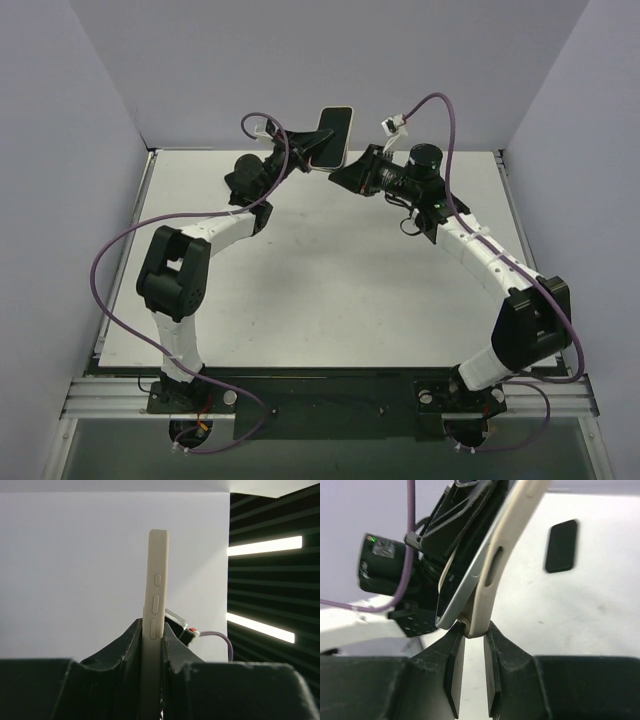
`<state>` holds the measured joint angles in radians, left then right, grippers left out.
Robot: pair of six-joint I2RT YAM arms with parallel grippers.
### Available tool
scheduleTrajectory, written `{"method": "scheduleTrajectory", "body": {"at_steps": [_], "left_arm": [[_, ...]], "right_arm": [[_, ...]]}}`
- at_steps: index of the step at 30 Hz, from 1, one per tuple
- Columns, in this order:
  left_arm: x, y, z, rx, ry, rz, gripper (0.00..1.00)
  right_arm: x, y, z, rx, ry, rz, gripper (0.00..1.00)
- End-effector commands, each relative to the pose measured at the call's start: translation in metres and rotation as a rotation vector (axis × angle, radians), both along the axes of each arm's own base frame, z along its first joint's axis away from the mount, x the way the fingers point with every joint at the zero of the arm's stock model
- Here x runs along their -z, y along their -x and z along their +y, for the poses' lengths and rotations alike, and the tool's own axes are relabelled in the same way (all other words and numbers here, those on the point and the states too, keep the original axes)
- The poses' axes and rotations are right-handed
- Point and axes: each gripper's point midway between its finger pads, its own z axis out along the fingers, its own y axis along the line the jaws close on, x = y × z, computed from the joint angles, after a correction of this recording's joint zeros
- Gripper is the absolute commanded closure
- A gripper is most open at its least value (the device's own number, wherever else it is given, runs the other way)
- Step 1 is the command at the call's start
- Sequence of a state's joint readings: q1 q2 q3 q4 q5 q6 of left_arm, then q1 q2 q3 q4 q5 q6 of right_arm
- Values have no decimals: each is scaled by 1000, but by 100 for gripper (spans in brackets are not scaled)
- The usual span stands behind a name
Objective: Take the phone out of the phone case
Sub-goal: Remove the phone case from the phone.
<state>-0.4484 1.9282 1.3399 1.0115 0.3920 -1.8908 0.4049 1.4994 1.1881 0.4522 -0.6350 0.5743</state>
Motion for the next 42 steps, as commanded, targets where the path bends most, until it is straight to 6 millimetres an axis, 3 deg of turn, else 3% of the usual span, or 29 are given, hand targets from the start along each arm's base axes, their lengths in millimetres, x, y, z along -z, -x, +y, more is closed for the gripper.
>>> {"method": "scheduleTrajectory", "body": {"at_steps": [1,5,7,8,9,10,11,12,14,15,16,17,19,20,25,29,33,35,36,39,42], "left_arm": [[-132,126,0,533,334,-32,100],[-133,129,-3,544,324,-47,100],[-135,133,-4,550,318,-63,100],[-136,133,-5,550,314,-73,100],[-136,134,-5,549,312,-77,100],[-138,135,-5,547,311,-90,100],[-137,136,-7,544,301,-96,100],[-140,137,-7,525,284,-135,100],[-137,135,-11,493,232,-169,100],[-134,130,-10,469,217,-172,100],[-132,128,-10,437,192,-206,100],[-123,117,-9,408,163,-180,100],[-109,103,-6,331,103,-181,100],[-105,98,-4,294,81,-191,100],[-75,75,-5,209,-27,-163,100],[-63,68,-4,183,-48,-150,100],[-62,67,-6,170,-69,-157,100],[-64,69,-5,162,-89,-169,100],[-63,68,-6,161,-100,-162,100],[-65,68,-5,142,-125,-179,100],[-65,68,-5,138,-132,-178,100]], "right_arm": [[35,-40,-6,92,-168,335,100],[47,-49,-8,60,-269,503,100],[66,-54,-17,103,-212,571,100],[87,-51,-22,122,-157,640,100],[84,-53,-23,122,-143,644,100],[100,-45,-26,125,-81,692,100],[96,-46,-26,122,-53,677,100],[106,-33,-30,117,12,710,100],[94,-20,-34,101,67,646,87],[98,-14,-37,110,86,633,72],[81,-5,-40,104,81,572,65],[84,2,-40,104,83,556,53],[70,21,-43,98,72,498,43],[65,33,-46,99,64,488,41],[28,57,-47,94,-90,398,37],[-13,80,-50,69,-182,322,36],[-48,84,-56,100,-257,273,38],[-72,84,-55,94,-335,264,46],[-85,84,-52,74,-376,236,57],[-114,87,-42,28,-470,233,58],[-125,87,-32,-3,-488,231,57]]}}
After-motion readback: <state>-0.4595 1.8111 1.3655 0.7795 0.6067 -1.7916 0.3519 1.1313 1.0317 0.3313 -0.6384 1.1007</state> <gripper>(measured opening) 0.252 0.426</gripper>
